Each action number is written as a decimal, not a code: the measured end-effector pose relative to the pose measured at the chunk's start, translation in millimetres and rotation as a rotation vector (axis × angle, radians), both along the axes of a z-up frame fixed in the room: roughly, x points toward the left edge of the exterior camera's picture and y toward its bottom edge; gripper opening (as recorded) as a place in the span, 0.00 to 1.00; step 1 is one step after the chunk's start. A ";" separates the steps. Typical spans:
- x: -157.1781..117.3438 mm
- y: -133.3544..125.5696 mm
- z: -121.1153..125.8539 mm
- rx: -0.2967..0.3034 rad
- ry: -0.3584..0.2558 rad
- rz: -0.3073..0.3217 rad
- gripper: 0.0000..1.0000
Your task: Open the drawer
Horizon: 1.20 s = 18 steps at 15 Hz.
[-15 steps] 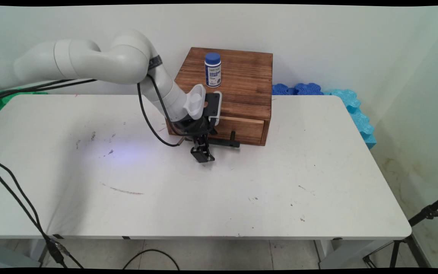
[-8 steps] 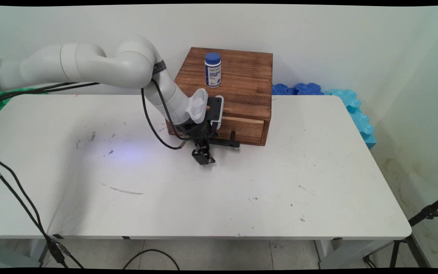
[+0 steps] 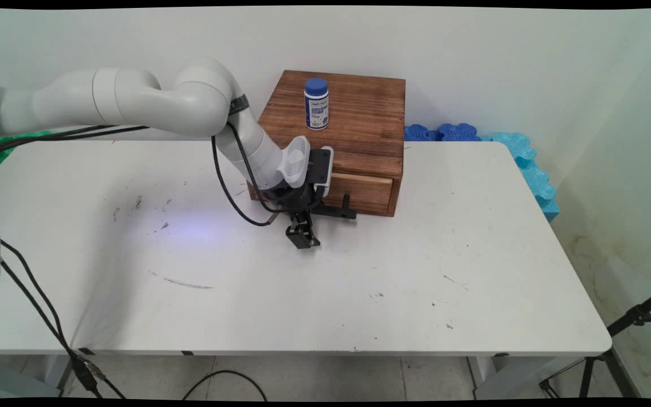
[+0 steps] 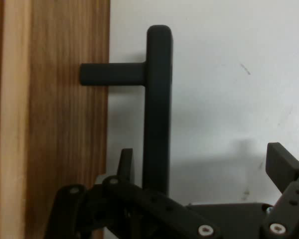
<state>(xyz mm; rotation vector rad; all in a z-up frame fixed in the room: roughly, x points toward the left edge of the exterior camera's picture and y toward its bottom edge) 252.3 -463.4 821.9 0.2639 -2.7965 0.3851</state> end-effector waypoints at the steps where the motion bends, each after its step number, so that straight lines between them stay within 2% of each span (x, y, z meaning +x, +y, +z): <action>1: -0.4 1.5 -0.8 0.004 0.000 -0.001 1.00; 8: -0.7 15.7 -3.9 0.026 0.002 -0.009 1.00; 18: 2.2 59.2 -0.4 0.059 0.020 -0.023 1.00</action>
